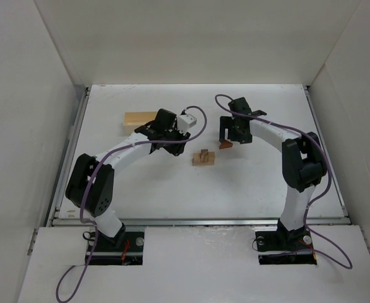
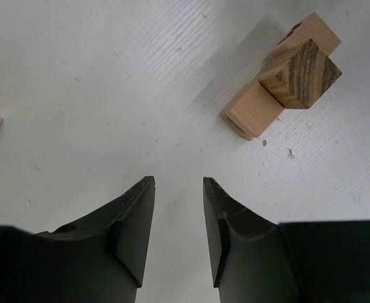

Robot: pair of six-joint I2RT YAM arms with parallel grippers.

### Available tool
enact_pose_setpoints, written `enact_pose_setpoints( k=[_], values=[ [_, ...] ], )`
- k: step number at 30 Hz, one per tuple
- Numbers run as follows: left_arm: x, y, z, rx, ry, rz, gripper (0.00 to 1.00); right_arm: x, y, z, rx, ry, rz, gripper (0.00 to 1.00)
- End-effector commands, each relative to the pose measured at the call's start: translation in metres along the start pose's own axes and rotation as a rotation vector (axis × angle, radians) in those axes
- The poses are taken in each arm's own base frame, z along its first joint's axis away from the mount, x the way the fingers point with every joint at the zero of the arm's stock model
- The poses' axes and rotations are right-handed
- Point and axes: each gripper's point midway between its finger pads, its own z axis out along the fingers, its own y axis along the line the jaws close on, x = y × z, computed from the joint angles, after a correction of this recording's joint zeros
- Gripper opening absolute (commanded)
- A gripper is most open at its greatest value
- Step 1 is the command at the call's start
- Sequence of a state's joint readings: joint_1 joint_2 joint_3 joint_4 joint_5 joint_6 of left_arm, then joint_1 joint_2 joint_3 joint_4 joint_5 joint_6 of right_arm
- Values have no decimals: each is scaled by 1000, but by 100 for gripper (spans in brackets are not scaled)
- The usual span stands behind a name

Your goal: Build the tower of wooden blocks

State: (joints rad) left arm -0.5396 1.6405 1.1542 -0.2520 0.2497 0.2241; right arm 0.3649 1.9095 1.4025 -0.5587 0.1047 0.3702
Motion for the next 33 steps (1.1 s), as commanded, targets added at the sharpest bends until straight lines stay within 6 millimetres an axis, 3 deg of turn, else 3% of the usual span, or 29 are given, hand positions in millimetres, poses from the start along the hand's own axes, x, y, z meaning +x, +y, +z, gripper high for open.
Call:
enact_pose_setpoints(
  k=[1,6,17,22,27,33],
  values=[
    [-18,2,-13,-20,-70,26,34,-20,3,-4,7,-33,-18,92],
    [-18,2,-13,-20,-70,26,34,-5,6,5,-22,9,-21,92],
    [-16,2,-12,-20,-70,26,34,-3,13,16,-50,28,-3,88],
    [-16,2,-12,-20,-70,26,34,1,19,20,-60,43,-12,83],
    [-16,2,-12,-20,-70,26,34,-1,21,21,-72,38,-11,69],
    [-16,0,-12,-11,-72,26,34,-1,18,27,-48,40,-12,69]
  ],
)
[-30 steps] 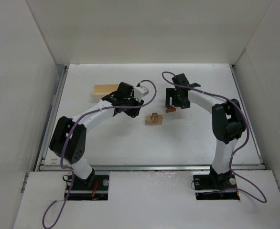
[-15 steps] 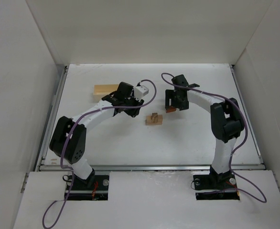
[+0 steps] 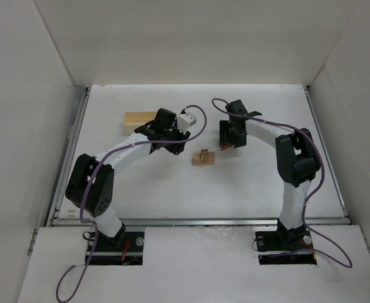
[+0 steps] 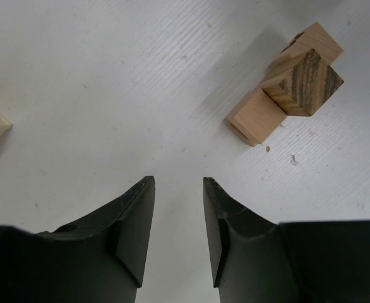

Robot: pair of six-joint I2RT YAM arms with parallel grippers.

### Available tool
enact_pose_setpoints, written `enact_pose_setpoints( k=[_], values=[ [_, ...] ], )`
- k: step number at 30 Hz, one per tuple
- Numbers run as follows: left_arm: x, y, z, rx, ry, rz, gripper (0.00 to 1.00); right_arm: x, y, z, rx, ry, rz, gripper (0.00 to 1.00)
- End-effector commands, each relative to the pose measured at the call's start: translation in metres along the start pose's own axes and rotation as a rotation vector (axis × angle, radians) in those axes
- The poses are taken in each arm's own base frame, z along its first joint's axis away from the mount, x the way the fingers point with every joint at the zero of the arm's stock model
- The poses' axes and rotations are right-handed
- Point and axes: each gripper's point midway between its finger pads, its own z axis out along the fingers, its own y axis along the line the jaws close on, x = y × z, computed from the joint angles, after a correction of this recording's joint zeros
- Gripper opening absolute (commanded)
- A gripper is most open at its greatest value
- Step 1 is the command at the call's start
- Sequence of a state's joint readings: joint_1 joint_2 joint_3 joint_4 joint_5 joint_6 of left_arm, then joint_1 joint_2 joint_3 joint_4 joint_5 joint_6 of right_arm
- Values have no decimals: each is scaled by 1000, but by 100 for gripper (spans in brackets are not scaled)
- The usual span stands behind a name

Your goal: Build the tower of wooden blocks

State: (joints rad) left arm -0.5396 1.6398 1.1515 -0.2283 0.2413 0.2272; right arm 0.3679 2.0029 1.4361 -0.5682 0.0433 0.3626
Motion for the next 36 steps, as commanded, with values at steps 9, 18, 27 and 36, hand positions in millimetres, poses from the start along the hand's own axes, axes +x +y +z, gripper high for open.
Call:
enact_pose_setpoints(
  k=[9,18,27,36],
  values=[
    [-12,-2,-13,0,-52,28,34,-20,7,1,-2,-44,-7,54],
    [-12,2,-13,-6,-52,21,35,-27,11,-12,-24,-71,-24,38],
    [-43,-1,-30,23,-93,60,35,-85,26,-135,-193,-560,-109,35],
    [-165,-43,-132,223,-352,247,49,-57,44,-271,-410,-982,-478,36]
  ],
)
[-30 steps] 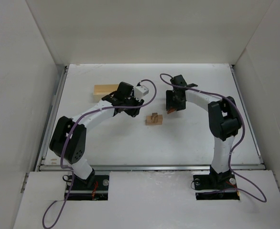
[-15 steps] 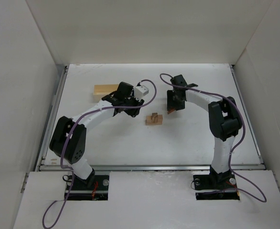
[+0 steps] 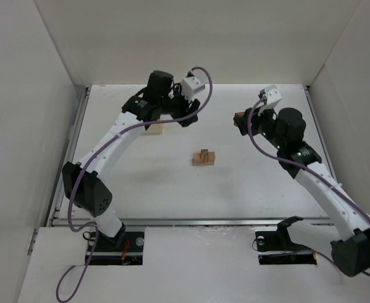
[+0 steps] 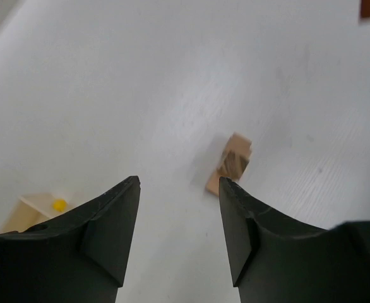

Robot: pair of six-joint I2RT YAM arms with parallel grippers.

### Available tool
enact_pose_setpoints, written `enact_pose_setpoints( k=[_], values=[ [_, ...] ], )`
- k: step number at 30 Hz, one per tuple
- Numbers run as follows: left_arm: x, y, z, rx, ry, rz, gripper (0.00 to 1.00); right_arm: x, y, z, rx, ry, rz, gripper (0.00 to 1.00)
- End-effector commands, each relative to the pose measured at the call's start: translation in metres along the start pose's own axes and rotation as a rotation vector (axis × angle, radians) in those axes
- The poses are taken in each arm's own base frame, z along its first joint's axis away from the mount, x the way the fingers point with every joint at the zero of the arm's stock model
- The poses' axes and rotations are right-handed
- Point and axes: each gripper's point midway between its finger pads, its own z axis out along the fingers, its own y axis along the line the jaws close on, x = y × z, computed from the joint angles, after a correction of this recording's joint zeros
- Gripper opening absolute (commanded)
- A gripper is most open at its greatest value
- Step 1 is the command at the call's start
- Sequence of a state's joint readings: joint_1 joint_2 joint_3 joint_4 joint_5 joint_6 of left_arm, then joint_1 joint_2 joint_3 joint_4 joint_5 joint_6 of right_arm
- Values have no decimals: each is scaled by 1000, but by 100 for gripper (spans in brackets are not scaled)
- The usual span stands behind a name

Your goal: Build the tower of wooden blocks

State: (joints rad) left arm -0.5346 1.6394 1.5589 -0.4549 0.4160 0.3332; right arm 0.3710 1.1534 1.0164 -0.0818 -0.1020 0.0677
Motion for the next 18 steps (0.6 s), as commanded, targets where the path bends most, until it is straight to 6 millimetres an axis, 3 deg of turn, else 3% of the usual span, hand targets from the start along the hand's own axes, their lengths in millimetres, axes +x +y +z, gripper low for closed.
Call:
enact_pose_setpoints(
  k=[1,3,4,8,11,15,18],
  values=[
    [-94,-26,-66,90,-220,109,50,-30,24,-26,-129,-174,-180,36],
    [-120,-46,-78,149,-282,127,56,-36,32,-41,-172,-221,-249,36],
    [-143,-55,-94,158,-341,155,58,-33,33,-47,-183,-234,-274,36],
    [-174,-89,-114,236,-422,183,67,-40,44,-81,-227,-343,-418,36],
    [-172,-119,-111,268,-396,221,70,-40,47,-93,-241,-384,-493,36],
    [-155,-159,-88,333,-310,234,71,-48,54,-106,-265,-430,-536,36],
    [-153,-163,-81,322,-290,212,73,-45,60,-106,-297,-424,-537,36]
  ],
)
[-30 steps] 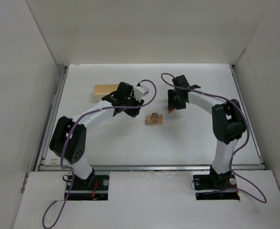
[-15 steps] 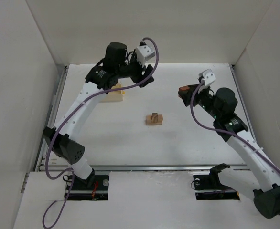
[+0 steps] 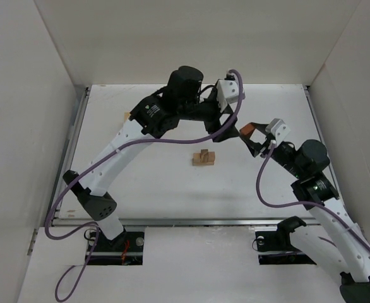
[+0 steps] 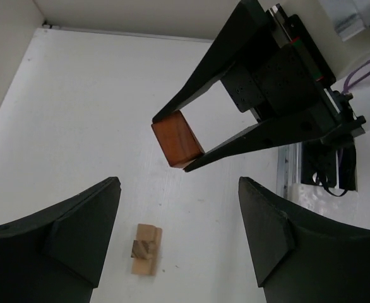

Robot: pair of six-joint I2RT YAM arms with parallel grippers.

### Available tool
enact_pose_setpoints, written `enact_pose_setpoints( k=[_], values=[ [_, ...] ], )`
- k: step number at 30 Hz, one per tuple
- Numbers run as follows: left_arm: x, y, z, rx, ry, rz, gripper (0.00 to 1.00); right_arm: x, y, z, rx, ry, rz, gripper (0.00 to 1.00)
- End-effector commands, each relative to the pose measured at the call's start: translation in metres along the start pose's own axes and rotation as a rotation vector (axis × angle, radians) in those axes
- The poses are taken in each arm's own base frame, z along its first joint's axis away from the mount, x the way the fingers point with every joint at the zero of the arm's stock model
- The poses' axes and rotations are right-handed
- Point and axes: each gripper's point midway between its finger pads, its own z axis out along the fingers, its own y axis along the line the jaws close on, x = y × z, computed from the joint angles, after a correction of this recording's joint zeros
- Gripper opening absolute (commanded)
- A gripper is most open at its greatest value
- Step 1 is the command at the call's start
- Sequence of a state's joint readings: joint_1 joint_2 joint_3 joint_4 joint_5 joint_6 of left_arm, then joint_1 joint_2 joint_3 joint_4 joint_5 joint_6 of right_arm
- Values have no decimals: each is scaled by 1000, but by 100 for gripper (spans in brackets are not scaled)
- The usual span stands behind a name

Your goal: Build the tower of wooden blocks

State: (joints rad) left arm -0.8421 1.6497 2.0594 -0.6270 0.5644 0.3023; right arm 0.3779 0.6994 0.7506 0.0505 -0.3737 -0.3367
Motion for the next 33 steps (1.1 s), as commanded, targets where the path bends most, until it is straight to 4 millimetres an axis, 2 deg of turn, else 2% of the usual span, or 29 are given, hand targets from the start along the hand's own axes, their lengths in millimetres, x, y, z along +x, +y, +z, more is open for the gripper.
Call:
enact_pose_setpoints(
  k=[1,3,4,5,7,9,16,17,23,24,25,30,33],
  values=[
    [7,0,8,-26,32,-43,73,-22,6,2,-47,-84,-64,36],
    [9,5,15,-40,32,-65,74,-17,11,4,-77,-73,-57,36],
    [1,2,16,-33,15,-65,76,-14,12,6,-80,-65,-53,36],
    [4,4,23,-31,24,-80,76,-15,14,6,-88,-69,-52,36],
    [-5,7,25,-51,0,-63,77,-12,14,6,-82,-58,-48,36],
    [2,8,36,-48,15,-67,77,-10,13,6,-77,-45,-44,36],
    [8,-5,50,-13,32,-65,78,-10,15,4,-77,-44,-42,36],
    [20,-6,54,-9,58,-88,78,-10,15,4,-77,-44,-42,36],
    [29,2,61,-50,75,-109,76,-11,17,4,-86,-48,-41,36],
    [39,2,65,-45,101,-121,74,-11,17,4,-86,-48,-41,36],
    [39,2,65,-45,102,-121,74,-11,16,4,-77,-45,-41,36],
    [60,-7,70,-2,150,-168,74,-17,12,4,-61,-57,-48,35],
    [64,-8,71,-1,158,-183,64,-19,11,5,-58,-65,-51,35]
  ],
)
